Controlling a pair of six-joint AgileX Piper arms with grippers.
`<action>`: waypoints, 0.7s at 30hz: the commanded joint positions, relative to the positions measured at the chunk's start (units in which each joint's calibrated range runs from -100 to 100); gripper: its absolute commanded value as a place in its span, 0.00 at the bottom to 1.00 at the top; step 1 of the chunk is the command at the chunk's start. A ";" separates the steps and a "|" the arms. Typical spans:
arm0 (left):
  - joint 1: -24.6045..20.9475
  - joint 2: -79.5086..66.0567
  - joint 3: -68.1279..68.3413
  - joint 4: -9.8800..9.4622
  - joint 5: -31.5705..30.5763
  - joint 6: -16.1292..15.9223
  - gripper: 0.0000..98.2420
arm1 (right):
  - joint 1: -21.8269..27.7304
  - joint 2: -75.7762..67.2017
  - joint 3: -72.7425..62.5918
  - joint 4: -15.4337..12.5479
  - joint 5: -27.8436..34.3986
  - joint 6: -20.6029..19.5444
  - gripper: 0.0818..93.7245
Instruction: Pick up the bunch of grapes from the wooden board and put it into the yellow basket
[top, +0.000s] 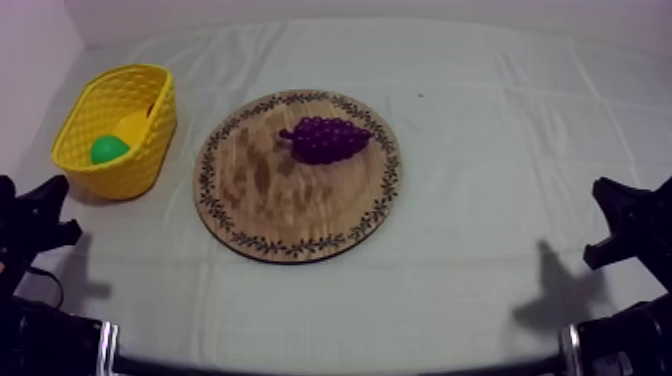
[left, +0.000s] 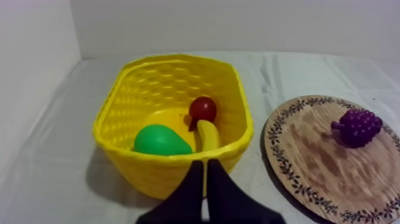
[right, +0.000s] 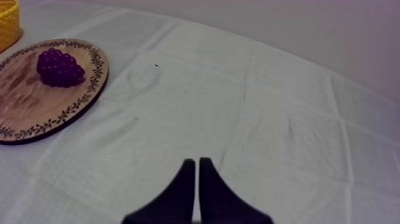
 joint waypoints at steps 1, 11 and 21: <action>-0.16 0.00 -0.26 0.04 -0.40 -0.46 0.00 | 0.02 -0.01 -0.03 0.01 -0.03 0.01 0.00; -0.40 7.64 -9.73 2.15 0.97 -3.15 0.00 | 0.02 -0.01 -0.03 0.01 -0.03 -0.01 0.00; 1.80 25.97 -32.77 6.04 9.26 -7.43 0.00 | 0.02 -0.01 -0.03 0.01 -0.03 -0.01 0.00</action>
